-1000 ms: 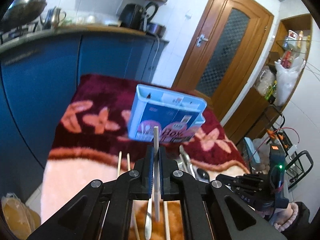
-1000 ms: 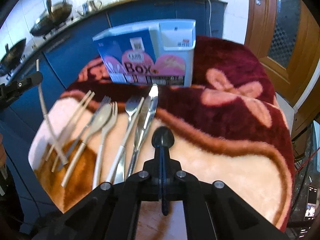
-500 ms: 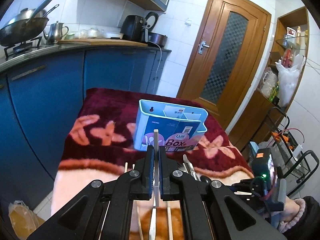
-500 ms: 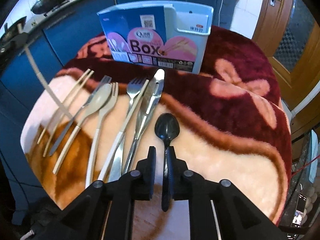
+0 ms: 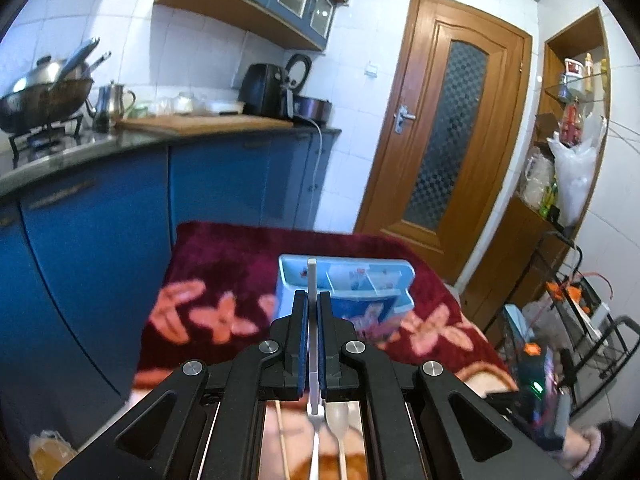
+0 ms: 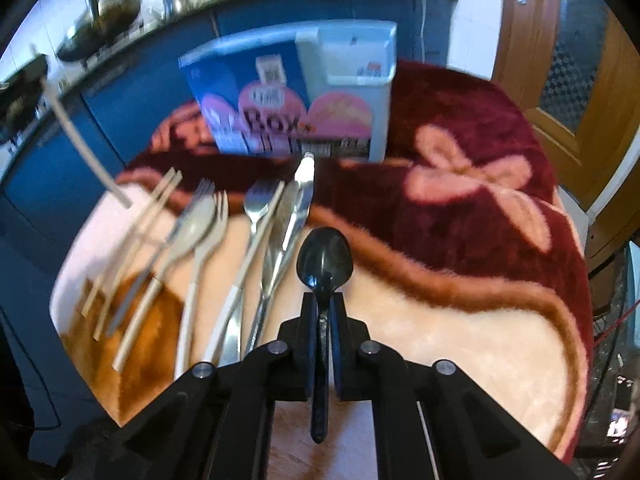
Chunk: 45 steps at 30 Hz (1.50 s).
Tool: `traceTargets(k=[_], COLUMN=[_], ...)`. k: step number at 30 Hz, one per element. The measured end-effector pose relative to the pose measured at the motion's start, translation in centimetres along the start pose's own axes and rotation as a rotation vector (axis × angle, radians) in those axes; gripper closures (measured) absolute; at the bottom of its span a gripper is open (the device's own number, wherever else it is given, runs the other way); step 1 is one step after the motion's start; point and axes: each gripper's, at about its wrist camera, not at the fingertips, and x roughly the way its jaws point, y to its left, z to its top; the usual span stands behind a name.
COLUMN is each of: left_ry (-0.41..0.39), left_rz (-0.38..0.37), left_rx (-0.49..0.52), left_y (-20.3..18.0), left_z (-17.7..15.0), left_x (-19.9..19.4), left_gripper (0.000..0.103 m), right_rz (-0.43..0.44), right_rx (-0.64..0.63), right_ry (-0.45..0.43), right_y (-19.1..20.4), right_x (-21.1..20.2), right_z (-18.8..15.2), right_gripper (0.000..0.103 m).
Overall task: Organize utensils
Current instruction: 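Lift the chopstick toward the box with the left tool while the right tool grasps the black spoon, then lower the chopstick into the box with the left tool while the right tool carries the black spoon over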
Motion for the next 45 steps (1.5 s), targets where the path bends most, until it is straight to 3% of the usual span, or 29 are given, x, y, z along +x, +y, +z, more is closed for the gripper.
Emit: traceTargets(k=[5,10,16,26,36,45], left_ry=[-0.051,-0.125,-0.163,-0.033,0.019,0.049], left_rz=[0.023,0.04,0.088,0.109,0.074,0.014], left_rx=[-0.007,-0.007,0.053,0.033,0.05,0.032], left_y=[-0.1,-0.7,-1.9,0.1,0.5,1.5], left_z=[2.8,6.2,8.5,5.6,2.6,1.9], left_x=[1.0,1.8,4.2,11.7,14.0,15.6], left_gripper=[0.099,0.099,0.099,0.099,0.099,0.099], right_rz=[0.028,0.003,-0.004,-0.01,0.087,0.083], right_rx=[0.038,0.032,0.013,-0.005,0.068,0.161], right_ry=[-0.156,-0.293,-0.4,-0.473,-0.623,-0.693], right_y=[-0.8,-1.0,-1.5,-1.6,-3.0,-4.0], right_x=[-2.4,-3.8,-4.4,-4.0,-2.2,2.0], right_z=[-0.7,-0.7,0.2,3.8,10.3,13.8], right_gripper=[0.095,0.095,0.095,0.095,0.095,0.095])
